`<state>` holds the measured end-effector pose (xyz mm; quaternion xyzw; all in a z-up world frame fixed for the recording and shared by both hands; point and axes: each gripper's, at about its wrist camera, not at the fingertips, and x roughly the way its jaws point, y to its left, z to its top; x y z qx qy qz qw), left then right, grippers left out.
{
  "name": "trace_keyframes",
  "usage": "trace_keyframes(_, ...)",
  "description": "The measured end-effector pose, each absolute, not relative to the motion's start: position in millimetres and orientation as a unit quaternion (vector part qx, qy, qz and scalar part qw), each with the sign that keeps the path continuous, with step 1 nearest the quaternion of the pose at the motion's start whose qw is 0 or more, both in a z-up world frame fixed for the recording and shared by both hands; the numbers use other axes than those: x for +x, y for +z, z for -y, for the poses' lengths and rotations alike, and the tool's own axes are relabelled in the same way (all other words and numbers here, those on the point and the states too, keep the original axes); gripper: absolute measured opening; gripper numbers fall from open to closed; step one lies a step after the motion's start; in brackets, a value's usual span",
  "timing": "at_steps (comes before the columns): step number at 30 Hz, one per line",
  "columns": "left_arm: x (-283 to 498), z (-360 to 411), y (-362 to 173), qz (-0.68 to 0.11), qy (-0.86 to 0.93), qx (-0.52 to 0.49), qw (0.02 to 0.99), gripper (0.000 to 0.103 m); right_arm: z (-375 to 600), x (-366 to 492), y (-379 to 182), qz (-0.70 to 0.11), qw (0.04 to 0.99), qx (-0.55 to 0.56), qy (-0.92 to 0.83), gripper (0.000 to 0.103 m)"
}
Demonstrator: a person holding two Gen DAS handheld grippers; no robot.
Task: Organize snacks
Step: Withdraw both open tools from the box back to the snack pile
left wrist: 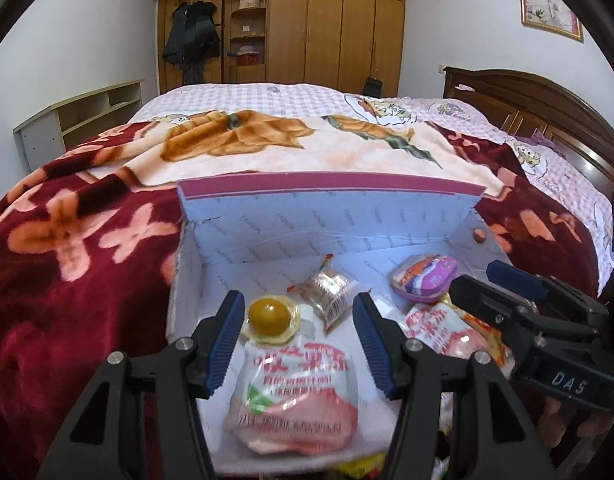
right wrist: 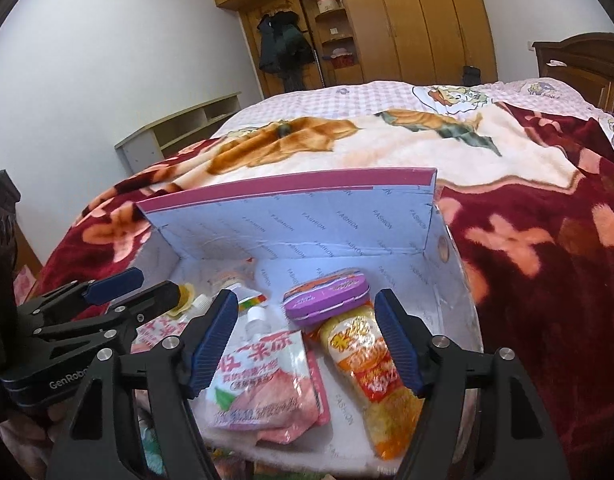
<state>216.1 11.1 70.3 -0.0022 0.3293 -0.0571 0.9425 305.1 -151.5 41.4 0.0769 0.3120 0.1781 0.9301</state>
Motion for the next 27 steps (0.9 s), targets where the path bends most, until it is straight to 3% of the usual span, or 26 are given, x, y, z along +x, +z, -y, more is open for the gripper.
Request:
trace_keyframes(16,133.0,-35.3,78.2,-0.323,-0.047,-0.004,0.945,0.060,154.2,237.1,60.2,-0.293,0.932,0.084,0.197,0.072)
trace_keyframes(27,97.8,-40.7,55.7,-0.346,-0.048,-0.038,0.936,0.060,162.6,197.2,49.2,-0.315,0.922,0.101,0.202,0.072)
